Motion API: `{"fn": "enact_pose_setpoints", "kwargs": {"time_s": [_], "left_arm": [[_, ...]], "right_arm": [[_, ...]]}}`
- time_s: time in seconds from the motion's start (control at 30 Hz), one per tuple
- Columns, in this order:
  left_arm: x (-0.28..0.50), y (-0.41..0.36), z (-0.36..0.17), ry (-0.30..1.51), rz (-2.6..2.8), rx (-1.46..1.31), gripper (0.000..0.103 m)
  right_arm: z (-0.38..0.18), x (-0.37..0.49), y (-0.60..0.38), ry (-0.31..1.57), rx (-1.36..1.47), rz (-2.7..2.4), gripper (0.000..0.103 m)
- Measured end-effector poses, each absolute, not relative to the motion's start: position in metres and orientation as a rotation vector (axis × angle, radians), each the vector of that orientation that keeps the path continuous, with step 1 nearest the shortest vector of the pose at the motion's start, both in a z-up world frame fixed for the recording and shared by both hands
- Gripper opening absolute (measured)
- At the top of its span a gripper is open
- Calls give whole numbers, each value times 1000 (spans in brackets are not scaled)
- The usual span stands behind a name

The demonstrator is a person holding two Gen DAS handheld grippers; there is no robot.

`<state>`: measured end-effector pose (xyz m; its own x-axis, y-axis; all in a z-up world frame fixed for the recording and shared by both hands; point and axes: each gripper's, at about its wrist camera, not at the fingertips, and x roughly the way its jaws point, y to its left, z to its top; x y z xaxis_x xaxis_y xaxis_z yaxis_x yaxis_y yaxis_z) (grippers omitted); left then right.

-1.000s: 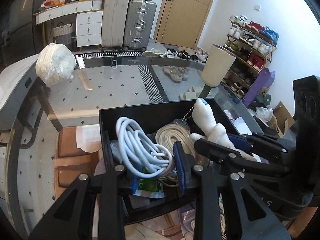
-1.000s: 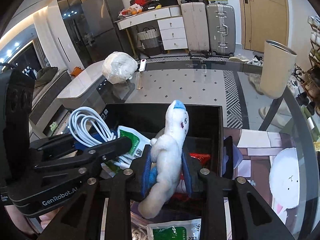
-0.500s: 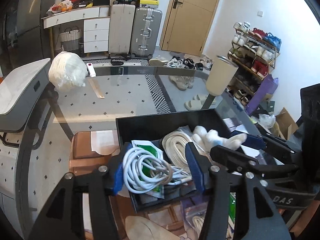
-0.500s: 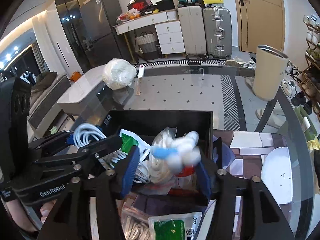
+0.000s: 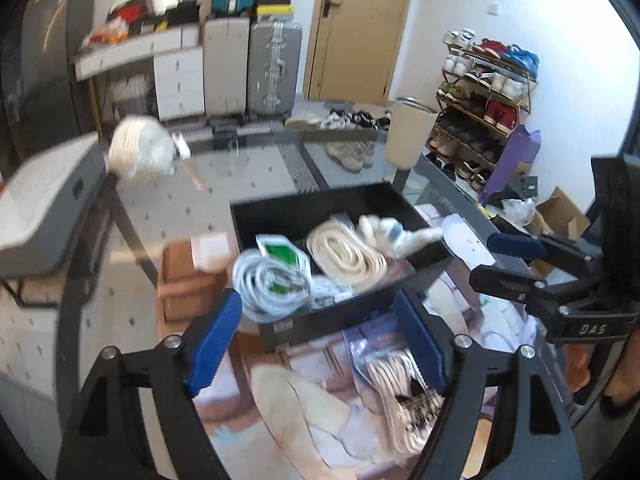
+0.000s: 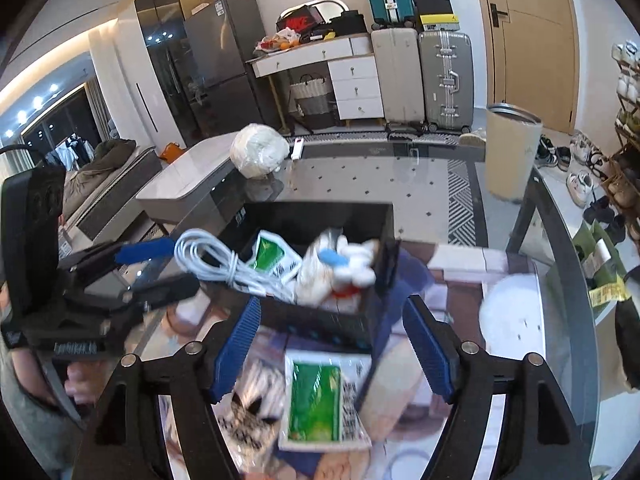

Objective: Organize soft objects
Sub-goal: 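Grasp the adidas lace bag with the left tool while the right tool grasps the medicine packet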

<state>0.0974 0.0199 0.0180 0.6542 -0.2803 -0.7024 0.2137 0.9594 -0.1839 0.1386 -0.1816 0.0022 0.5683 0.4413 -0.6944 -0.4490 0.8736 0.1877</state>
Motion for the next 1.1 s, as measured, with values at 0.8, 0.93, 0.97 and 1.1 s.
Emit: {"fn": "enact_pose_setpoints", "kwargs": {"time_s": [0.8, 0.93, 0.97, 1.1], "left_arm": [[58, -60, -54, 1045, -417, 85, 45], [50, -42, -52, 1046, -392, 67, 45], [49, -36, -51, 1046, -381, 57, 45], [52, -20, -51, 1043, -336, 21, 45]], "right_arm": [[-57, 135, -162, 1024, -114, 534, 76], [-63, 135, -160, 1037, -115, 529, 76], [-66, 136, -158, 1048, -115, 524, 76], [-80, 140, -152, 1077, -116, 502, 78]]}}
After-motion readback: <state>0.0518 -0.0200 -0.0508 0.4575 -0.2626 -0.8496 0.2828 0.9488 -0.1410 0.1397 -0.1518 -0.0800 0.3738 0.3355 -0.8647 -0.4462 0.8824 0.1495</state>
